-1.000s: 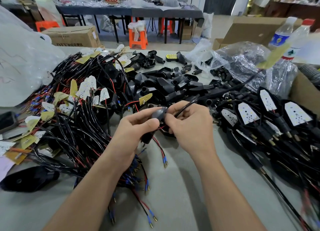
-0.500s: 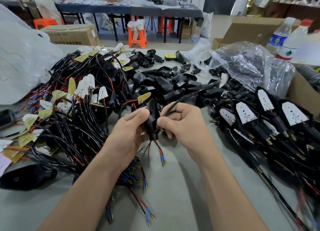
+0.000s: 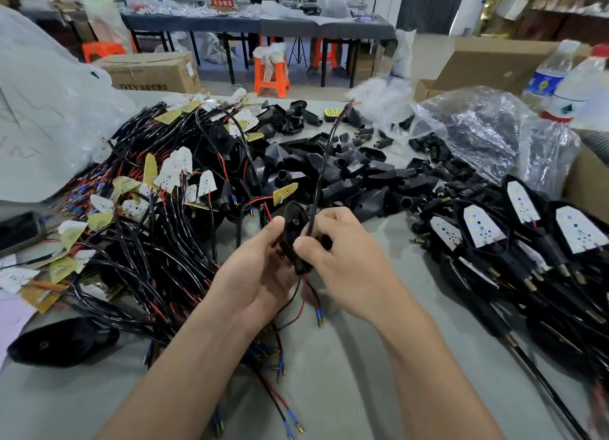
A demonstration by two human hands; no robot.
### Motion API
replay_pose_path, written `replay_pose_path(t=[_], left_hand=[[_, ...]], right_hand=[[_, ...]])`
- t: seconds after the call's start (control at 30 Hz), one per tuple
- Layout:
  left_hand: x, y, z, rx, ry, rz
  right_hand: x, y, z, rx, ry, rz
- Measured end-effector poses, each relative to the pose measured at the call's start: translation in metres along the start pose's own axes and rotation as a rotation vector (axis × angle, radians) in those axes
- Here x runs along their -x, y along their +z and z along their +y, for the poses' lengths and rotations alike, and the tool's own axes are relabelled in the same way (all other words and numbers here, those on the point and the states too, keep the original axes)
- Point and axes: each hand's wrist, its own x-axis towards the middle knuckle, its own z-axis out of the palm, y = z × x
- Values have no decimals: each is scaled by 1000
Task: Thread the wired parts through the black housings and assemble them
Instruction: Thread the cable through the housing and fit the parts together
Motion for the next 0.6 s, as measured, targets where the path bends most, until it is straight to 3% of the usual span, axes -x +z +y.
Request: replay_pose_path(t=[0.13, 0.33, 0.47, 0.6], left_hand=[[-7, -2, 6, 64, 30, -27], [-12, -7, 8, 142, 106, 9], [-11, -9, 13, 181, 171, 106], [-10, -16, 27, 318, 237, 160]], right_hand=[[0, 4, -6, -172, 1, 153], [2, 10, -6, -252, -28, -38], [-1, 4, 1, -546, 129, -127], [-2, -15, 16, -375, 163, -200]])
